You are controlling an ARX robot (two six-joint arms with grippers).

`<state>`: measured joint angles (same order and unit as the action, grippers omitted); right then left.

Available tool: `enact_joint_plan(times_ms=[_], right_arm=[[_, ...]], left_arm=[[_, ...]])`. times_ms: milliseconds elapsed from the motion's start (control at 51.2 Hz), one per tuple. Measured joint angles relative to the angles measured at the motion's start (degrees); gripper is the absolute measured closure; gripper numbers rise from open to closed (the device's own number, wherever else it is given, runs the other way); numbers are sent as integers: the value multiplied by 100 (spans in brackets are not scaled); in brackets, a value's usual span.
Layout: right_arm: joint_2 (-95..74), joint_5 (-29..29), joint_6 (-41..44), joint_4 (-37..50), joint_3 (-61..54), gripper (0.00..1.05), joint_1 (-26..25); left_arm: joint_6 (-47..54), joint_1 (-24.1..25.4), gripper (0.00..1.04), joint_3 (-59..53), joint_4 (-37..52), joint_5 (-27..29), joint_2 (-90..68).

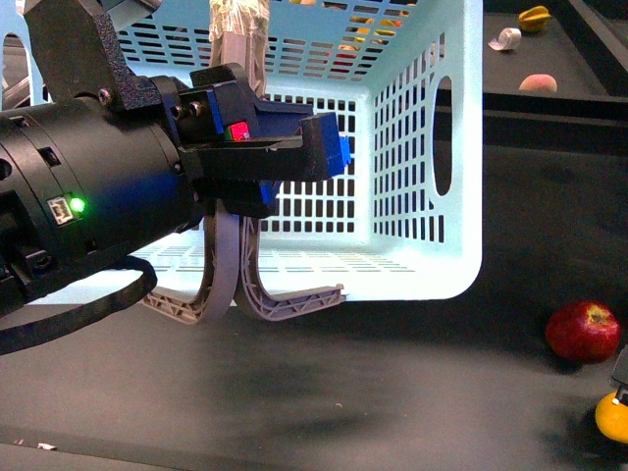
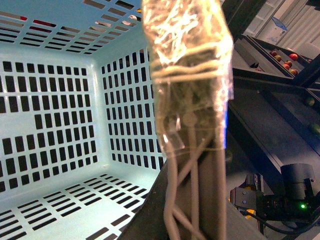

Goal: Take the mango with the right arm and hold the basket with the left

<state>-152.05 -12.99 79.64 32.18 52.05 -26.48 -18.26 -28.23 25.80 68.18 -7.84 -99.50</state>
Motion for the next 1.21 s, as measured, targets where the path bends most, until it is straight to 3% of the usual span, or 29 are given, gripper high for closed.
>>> enact_joint_plan(times_ms=[293,488,800,956,1210], right_arm=[[-46,55,-66,120,-11,9,-24],[-48,87,-92,177,-46,35,-61],[-7,-76,-262,184,-122,38,-114],[385,-603,-1099,286,-415,38,-96],[2146,-1696,-3329,1021,-1307,38,157]], left_arm=[[0,0,99,0,0,0,0],[0,0,99,0,0,0,0],[0,0,99,0,0,0,0],[0,0,99,0,0,2,0],[0,0,99,0,0,-2,0]])
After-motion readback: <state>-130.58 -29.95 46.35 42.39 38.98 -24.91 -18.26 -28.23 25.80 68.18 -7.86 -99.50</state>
